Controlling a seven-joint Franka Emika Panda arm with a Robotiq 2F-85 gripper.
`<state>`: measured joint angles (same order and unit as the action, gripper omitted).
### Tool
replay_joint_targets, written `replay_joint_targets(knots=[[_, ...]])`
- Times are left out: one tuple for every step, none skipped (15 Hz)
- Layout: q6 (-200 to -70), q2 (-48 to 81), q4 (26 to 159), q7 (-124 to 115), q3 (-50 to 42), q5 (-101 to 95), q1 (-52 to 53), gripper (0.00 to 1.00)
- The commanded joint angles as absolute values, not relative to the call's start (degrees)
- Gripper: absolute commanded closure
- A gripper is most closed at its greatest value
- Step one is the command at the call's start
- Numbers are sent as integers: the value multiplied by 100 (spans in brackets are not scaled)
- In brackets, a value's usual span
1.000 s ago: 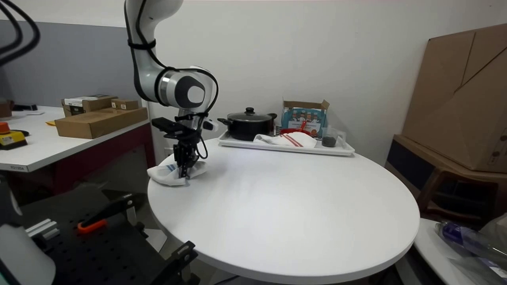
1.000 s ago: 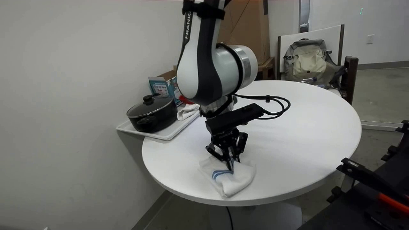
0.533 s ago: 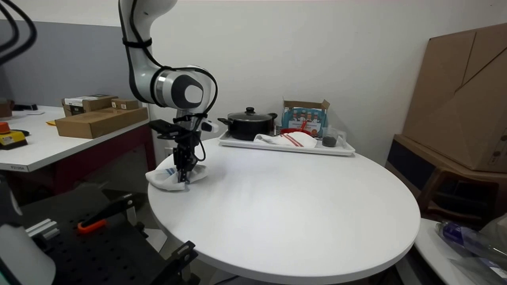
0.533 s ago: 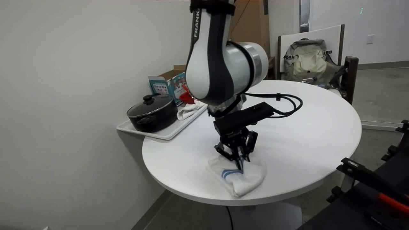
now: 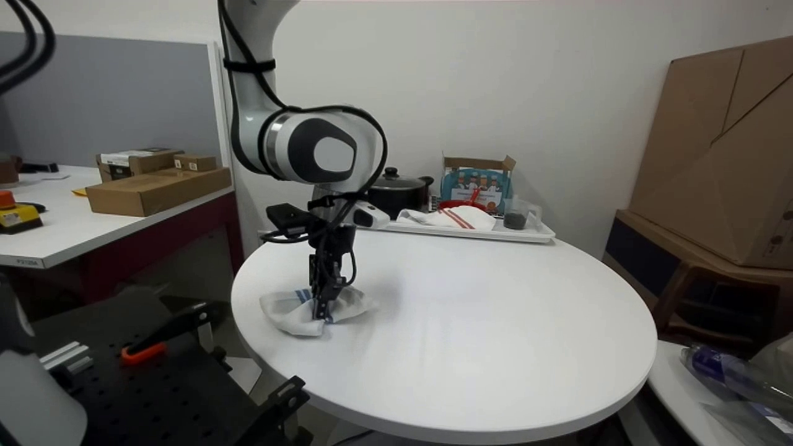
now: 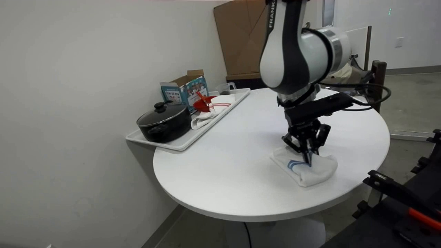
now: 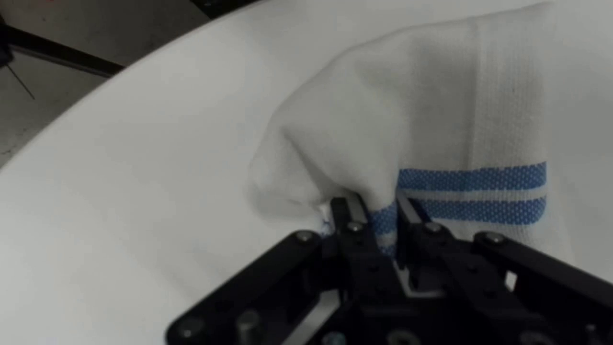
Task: Use the white and blue tea towel to wipe the table
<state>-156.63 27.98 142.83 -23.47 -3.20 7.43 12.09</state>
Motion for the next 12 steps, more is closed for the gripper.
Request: replay_joint_targets(knots=[[-16261, 2997, 14771, -2003, -624, 733, 612, 96], [-16332, 2952, 14866, -1943, -694, 752, 453, 96], [-16393, 2919, 14926, -1832, -729, 807, 235, 96], [-16435, 2893, 14961, -1740, -769, 847, 42, 96], [-16457, 2860, 14981, -1673, -822, 857, -118, 96], [-16507, 2886, 14934, -1554, -833, 890, -326, 96], [-16489, 2925, 14836, -1467, -844, 925, -512, 96], [-16488, 2940, 14774, -1391, -845, 954, -667, 96], [-16476, 2947, 14698, -1315, -854, 979, -809, 96], [-16449, 2966, 14597, -1243, -861, 1011, -954, 96], [-16434, 2974, 14522, -1197, -878, 1031, -1070, 96], [-16401, 3000, 14399, -1137, -883, 1062, -1201, 96]])
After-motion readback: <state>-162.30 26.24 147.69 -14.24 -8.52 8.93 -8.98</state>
